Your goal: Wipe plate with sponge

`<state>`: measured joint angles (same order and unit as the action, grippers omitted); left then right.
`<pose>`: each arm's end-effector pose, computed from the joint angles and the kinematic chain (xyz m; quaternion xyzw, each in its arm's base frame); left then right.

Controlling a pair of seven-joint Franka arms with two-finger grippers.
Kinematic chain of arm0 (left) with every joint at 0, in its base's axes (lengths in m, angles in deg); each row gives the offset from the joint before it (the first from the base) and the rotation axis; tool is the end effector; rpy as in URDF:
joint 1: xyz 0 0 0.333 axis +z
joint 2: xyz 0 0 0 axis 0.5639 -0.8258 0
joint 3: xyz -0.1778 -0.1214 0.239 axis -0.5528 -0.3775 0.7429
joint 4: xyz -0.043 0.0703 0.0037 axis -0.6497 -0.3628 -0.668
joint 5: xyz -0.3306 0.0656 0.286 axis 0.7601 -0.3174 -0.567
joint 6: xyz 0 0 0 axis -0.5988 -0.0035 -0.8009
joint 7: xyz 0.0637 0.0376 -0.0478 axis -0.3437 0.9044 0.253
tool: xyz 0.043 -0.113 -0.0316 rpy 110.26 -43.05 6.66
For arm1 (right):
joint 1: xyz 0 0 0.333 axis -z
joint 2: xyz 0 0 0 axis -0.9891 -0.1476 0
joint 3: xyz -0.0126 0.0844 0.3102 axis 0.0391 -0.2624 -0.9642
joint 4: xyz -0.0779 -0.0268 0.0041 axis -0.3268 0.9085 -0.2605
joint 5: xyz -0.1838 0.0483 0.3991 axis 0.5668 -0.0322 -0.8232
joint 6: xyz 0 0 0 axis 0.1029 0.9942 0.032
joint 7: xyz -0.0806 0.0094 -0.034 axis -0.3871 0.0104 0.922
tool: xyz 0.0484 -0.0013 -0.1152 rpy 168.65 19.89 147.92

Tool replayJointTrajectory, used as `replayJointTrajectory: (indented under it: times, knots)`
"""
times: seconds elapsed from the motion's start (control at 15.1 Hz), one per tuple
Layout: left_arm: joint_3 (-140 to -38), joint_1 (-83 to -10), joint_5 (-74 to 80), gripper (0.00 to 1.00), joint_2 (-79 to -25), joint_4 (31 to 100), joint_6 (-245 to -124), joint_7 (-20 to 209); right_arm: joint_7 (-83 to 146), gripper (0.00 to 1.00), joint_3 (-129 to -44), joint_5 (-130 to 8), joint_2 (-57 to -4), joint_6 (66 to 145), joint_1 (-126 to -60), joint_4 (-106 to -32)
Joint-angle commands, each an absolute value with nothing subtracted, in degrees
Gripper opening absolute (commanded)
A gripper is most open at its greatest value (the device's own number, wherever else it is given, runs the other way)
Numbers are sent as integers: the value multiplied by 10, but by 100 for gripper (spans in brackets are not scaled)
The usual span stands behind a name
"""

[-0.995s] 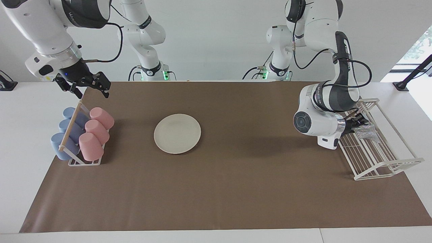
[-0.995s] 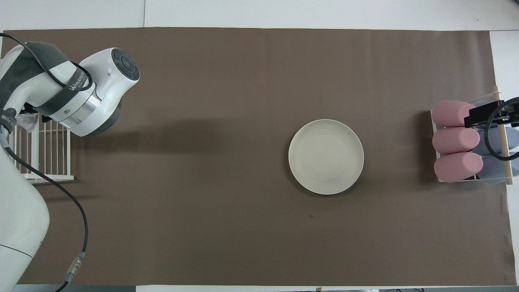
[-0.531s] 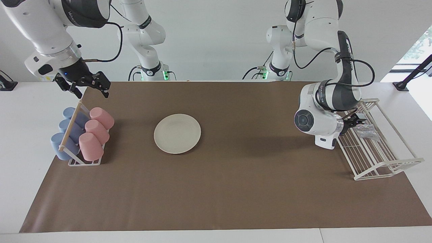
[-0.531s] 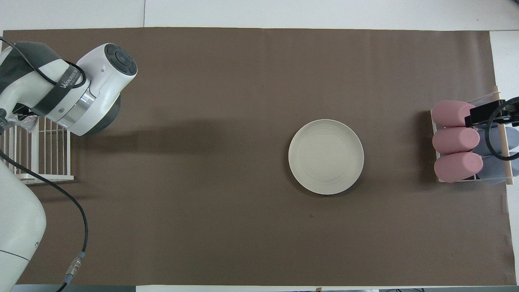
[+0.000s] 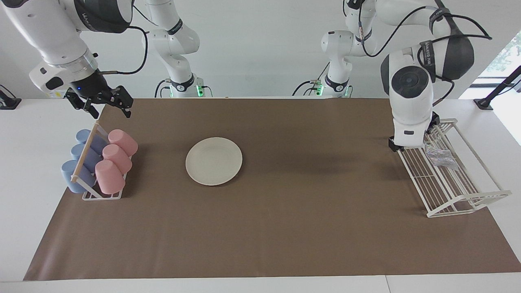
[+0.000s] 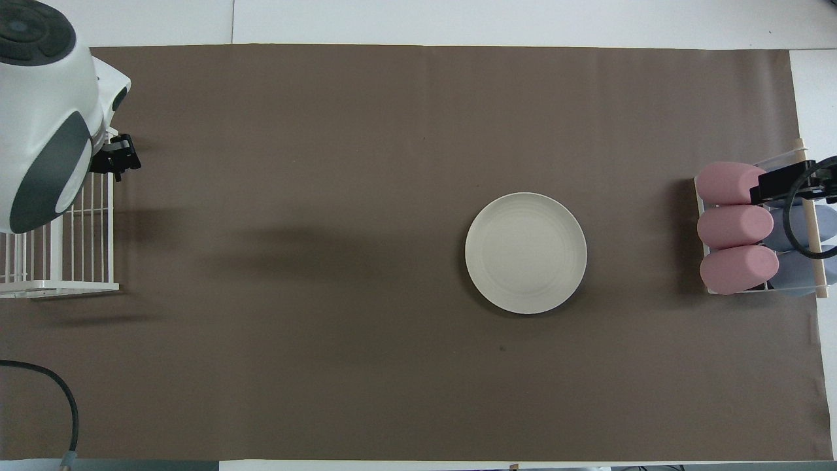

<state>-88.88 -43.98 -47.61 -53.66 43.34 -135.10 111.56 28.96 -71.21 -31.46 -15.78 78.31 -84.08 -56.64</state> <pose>0.6515 -0.0849 0.5199 -0.9606 -0.1563 -0.0038 0.2300 0.6036 -0.0540 0.5980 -0.9999 0.0016 0.0112 0.0085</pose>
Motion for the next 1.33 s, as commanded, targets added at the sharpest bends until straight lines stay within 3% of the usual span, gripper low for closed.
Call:
replayJointTrajectory:
  times: [0.0, 0.46, 0.6, 0.86, 1.26]
  knots:
    - [-894, -396, -361, 100, -483, 428, -1363, 1093, 298, 100, -716, -306, -154, 775, -835, -564]
    - [-885, -385, -243, 100, -380, 436, -1272, 918, 304, 100, -717, -310, -154, 778, -835, -562]
    - [-884, -385, -224, 100, -363, 470, -1266, 914, 305, 100, -717, -310, -154, 778, -835, -562]
    - [-873, -385, -189, 100, -365, 518, -1345, 918, 304, 100, -717, -310, -154, 778, -835, -563]
    - [-873, -383, -190, 100, -384, 518, -1365, 916, 305, 100, -717, -310, -154, 777, -834, -563]
